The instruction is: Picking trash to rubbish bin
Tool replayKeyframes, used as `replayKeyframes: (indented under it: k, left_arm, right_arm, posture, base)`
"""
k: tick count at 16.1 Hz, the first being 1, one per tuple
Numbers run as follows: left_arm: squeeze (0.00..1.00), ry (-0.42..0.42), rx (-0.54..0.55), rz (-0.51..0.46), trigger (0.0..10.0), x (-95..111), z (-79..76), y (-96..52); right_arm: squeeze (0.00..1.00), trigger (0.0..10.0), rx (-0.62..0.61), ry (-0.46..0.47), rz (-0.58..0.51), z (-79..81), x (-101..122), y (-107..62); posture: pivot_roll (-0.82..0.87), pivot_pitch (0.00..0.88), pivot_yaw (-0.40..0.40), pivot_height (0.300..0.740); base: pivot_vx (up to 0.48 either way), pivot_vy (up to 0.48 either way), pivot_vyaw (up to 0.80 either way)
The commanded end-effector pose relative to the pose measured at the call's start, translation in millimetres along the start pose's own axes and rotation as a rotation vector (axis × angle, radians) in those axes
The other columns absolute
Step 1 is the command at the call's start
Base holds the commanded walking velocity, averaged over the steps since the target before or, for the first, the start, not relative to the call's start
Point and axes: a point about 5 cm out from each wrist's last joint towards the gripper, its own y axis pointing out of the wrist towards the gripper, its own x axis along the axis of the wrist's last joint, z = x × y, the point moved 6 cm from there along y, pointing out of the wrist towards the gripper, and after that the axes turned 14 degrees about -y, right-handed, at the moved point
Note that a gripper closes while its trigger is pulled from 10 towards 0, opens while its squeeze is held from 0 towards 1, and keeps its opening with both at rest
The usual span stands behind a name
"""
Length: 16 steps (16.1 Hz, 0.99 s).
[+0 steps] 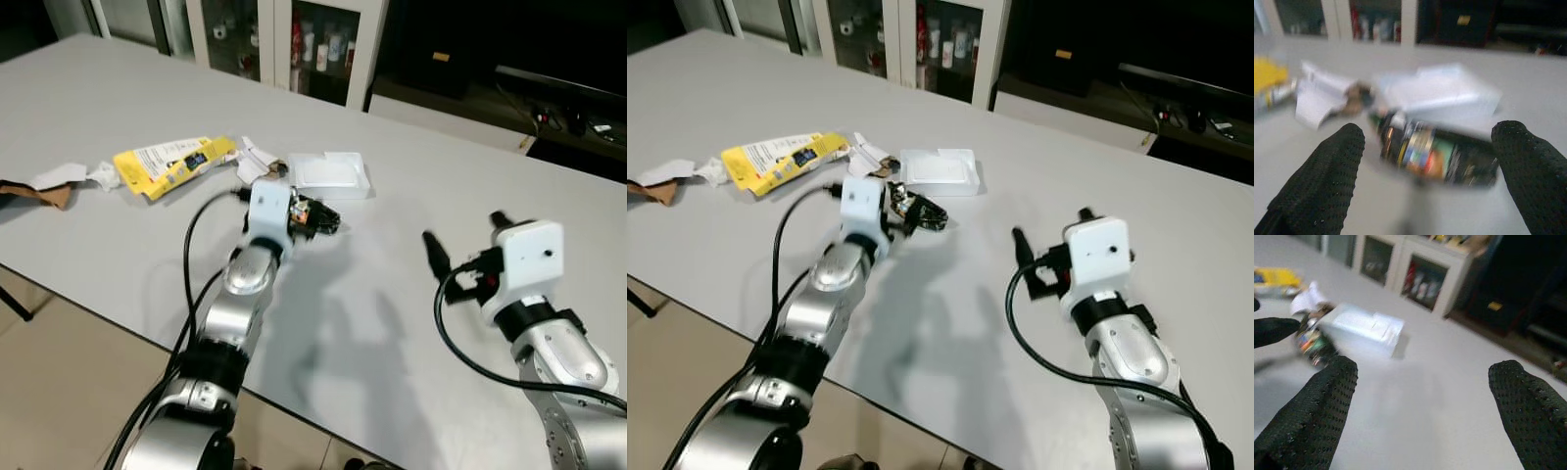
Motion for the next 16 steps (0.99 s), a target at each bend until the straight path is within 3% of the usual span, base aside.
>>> replayKeyframes:
  k: [1,7,9,11,13,16]
  left_arm:
    - [0.00,0.025,0.019,0.014,10.0,-3,4.9,-4.0]
    - [0.00,0.035,0.032,0.064,10.0,-21,5.2,-11.0]
    - [0.00,0.017,0.008,0.060,10.0,-18,-0.2,-8.5]
    - [0.00,-0.008,-0.047,0.033,10.0,-5,-16.6,-1.2]
    - [0.00,0.060,-0.094,-0.006,10.0,7,-29.0,3.8]
    - [0.00,0.070,-0.092,-0.006,10.0,10,-27.6,6.4]
  right_arm:
    - [0.00,10.0,0.052,0.021,-0.001,6.5,2,-5.2]
    - [0.00,10.0,0.097,0.024,0.025,14.7,-2,-14.6]
    - [0.00,10.0,0.096,0.024,0.024,14.2,-1,-14.8]
    - [0.00,10.0,0.079,0.012,0.021,10.7,0,-14.0]
    - [0.00,10.0,0.071,0.012,0.020,10.9,1,-13.3]
    - [0.00,10.0,0.066,0.018,0.022,12.4,0,-14.8]
  posture:
    - [0.09,0.154,-0.067,0.740]
    - [0.07,0.181,-0.087,0.740]
    - [0.07,0.180,-0.086,0.740]
    - [0.06,0.171,-0.076,0.740]
    - [0.06,0.168,-0.067,0.740]
    - [0.05,0.170,-0.057,0.740]
  base:
    - [0.000,0.000,0.00]
    - [0.000,0.000,0.00]
    - [0.000,0.000,0.00]
    - [0.000,0.000,0.00]
    - [0.000,0.000,0.00]
    - [0.000,0.000,0.00]
